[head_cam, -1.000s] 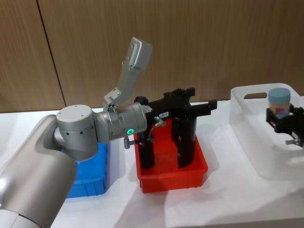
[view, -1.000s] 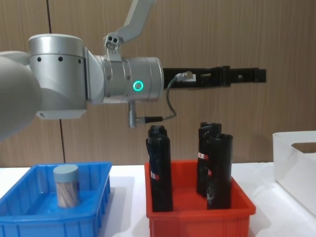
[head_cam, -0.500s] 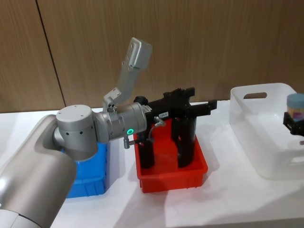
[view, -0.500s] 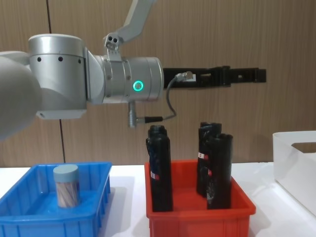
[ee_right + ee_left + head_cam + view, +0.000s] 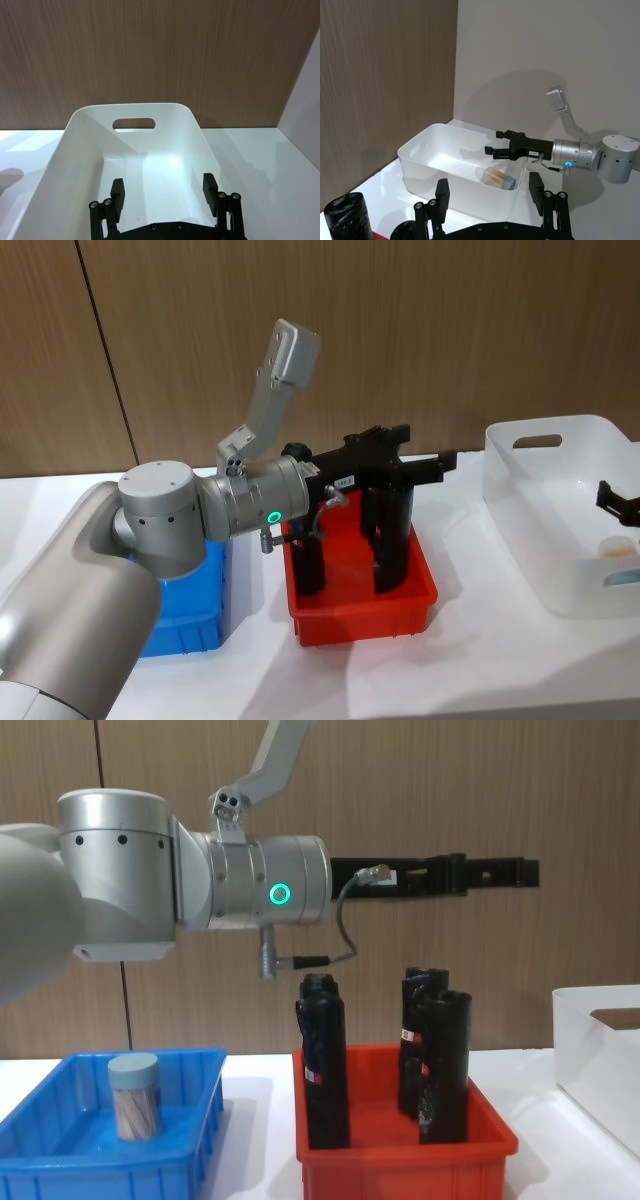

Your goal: Pick the cotton swabs from the blue box and place them into the white box.

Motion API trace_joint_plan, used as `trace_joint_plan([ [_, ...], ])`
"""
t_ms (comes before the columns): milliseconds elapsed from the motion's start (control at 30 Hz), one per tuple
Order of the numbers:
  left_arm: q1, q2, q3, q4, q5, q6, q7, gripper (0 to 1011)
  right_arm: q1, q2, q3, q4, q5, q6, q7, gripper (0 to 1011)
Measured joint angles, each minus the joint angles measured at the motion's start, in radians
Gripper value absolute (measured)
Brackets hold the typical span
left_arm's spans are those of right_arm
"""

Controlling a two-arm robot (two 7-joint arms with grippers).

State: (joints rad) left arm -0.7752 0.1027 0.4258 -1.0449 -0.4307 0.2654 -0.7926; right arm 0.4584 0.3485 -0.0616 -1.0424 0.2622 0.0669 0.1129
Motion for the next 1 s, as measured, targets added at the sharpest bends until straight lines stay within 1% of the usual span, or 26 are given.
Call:
trace_joint_plan([
  [67,0.0,0.0,0.0,0.0,0.0,0.0,0.0,1004,0.0,0.001,0.002,0.002,0.001,-0.003,0.001,973],
  [100,0.0,0.0,0.0,0.0,0.0,0.0,0.0,1004,0.0,0.001,0.003,0.002,0.001,-0.005,0.001,1002],
  [1000,0.0,0.0,0.0,0.0,0.0,0.0,0.0,1004,-0.027,0.007,0.018,-0.033,0.01,-0.017,0.001,1002],
])
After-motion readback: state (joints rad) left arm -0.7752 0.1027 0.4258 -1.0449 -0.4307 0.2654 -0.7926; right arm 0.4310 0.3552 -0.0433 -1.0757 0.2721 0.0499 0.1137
